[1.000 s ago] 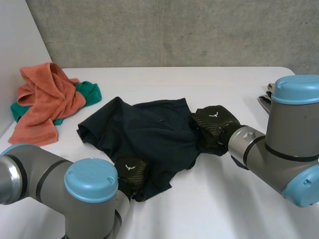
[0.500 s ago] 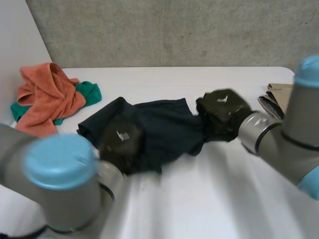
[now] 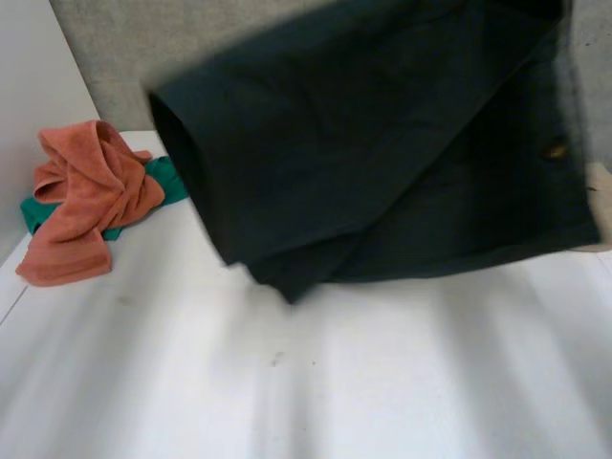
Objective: Fold the laundry.
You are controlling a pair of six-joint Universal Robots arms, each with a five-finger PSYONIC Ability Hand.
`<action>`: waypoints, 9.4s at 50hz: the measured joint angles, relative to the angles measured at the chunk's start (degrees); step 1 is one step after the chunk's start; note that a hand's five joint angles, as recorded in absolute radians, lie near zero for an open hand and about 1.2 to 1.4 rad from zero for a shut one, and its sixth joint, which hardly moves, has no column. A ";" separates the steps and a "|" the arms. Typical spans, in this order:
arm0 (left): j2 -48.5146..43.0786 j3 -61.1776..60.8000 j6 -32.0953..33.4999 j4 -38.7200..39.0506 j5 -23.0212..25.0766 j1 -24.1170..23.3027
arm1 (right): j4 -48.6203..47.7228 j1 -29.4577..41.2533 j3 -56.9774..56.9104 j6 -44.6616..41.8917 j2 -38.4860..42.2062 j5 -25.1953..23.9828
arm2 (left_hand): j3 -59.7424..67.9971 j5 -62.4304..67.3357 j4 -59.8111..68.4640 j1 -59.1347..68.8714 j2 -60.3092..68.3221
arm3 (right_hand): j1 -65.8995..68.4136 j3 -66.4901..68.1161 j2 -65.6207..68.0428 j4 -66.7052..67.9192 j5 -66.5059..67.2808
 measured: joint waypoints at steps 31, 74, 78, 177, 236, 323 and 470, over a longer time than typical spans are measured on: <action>-31.63 -10.88 -13.63 -2.72 0.39 -7.98 | 3.56 3.88 4.12 1.41 16.19 2.44 | -42.61 -42.62 -43.84 -38.39 -42.89 | 0.27 0.00 0.00 0.03 0.00; -56.70 2.31 -29.19 -6.31 9.01 -11.21 | 0.22 15.99 5.47 3.76 9.12 10.01 | -42.61 -42.62 -43.84 -38.39 -42.91 | 0.27 0.00 0.00 0.46 0.00; -59.46 4.34 -29.13 -5.64 9.03 -13.35 | 0.84 15.61 6.09 5.21 6.30 10.01 | -38.93 -38.25 -39.72 -34.34 -39.19 | 0.27 0.00 0.00 0.46 0.00; -36.54 -29.69 -22.43 -5.26 7.85 -10.57 | 1.96 13.59 11.05 17.12 28.62 11.92 | -48.37 -47.96 -49.28 -44.24 -48.59 | 0.27 0.00 0.00 0.80 0.01; -44.41 -6.59 -9.35 10.38 -4.04 -5.90 | 1.83 10.98 9.59 15.89 23.95 11.04 | -0.38 -2.36 -0.22 0.28 -0.17 | 0.27 0.00 0.00 0.80 0.01; -21.78 -35.93 -1.54 -0.72 10.79 0.36 | 17.12 -1.96 8.12 -0.22 24.38 2.73 | -36.84 -35.69 -37.17 -33.00 -36.95 | -27.36 -34.61 -34.00 -35.30 -34.55; -32.07 -34.22 11.54 7.39 3.36 -6.51 | 7.76 -0.38 19.51 -1.00 26.57 6.18 | 0.00 -1.43 0.07 -0.79 0.19 | 0.59 0.00 0.14 -0.05 -0.07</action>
